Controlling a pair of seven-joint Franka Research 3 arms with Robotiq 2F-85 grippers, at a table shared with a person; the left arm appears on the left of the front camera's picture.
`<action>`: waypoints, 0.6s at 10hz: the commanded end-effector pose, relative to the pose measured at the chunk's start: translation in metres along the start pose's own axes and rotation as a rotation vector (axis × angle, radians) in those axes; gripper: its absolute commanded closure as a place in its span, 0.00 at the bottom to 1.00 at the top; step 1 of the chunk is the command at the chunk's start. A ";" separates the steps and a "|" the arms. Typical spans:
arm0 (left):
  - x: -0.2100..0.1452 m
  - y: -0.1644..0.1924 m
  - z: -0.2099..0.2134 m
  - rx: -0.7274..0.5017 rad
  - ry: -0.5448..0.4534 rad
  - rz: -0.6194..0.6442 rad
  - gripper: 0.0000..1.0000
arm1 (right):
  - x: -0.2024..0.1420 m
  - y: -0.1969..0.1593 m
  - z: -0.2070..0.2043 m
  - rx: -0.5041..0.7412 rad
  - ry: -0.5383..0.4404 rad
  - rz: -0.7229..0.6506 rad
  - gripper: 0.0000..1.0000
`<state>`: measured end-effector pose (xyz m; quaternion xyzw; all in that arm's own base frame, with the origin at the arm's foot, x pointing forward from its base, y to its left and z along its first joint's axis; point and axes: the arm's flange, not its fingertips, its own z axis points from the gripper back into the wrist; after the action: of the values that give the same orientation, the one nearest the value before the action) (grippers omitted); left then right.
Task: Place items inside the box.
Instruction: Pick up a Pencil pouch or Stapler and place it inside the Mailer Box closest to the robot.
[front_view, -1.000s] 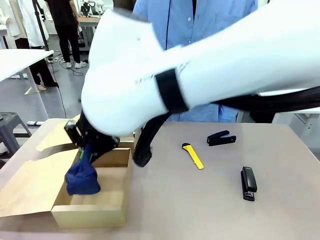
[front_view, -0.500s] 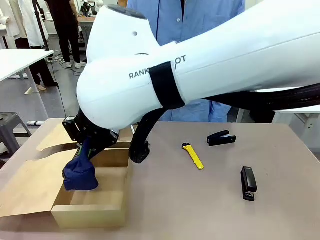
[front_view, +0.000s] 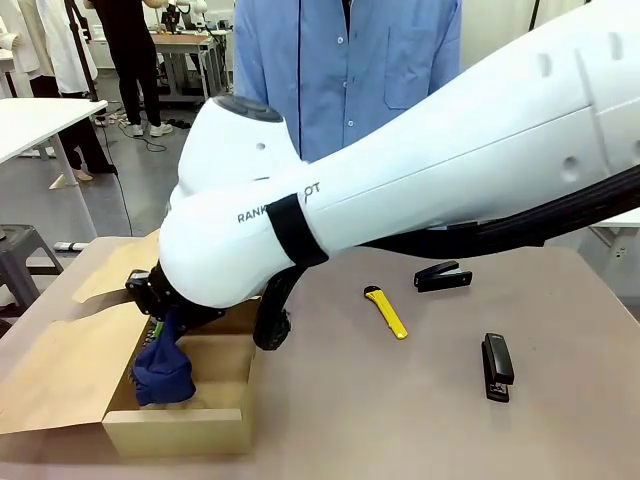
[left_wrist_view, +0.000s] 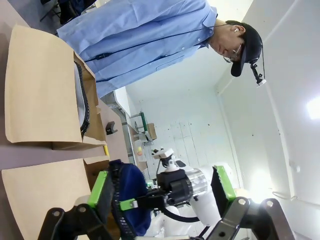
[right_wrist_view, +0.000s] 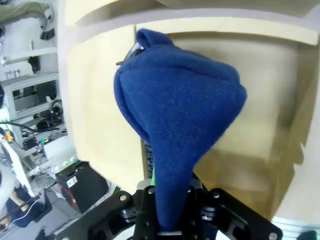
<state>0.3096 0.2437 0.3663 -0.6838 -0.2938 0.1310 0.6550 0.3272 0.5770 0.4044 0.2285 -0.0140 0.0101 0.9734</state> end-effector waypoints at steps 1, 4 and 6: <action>-0.001 -0.002 -0.001 -0.015 0.004 -0.012 0.00 | 0.011 0.003 -0.014 0.015 -0.019 -0.009 0.89; -0.001 -0.002 -0.001 -0.015 0.004 -0.012 0.00 | 0.009 -0.005 -0.041 -0.030 -0.014 -0.051 0.89; -0.001 -0.002 -0.001 -0.015 0.004 -0.012 0.00 | 0.005 -0.009 -0.055 -0.037 -0.006 -0.053 0.89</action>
<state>0.3096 0.2437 0.3663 -0.6838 -0.2938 0.1309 0.6550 0.3375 0.5845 0.3559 0.2067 -0.0048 -0.0031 0.9784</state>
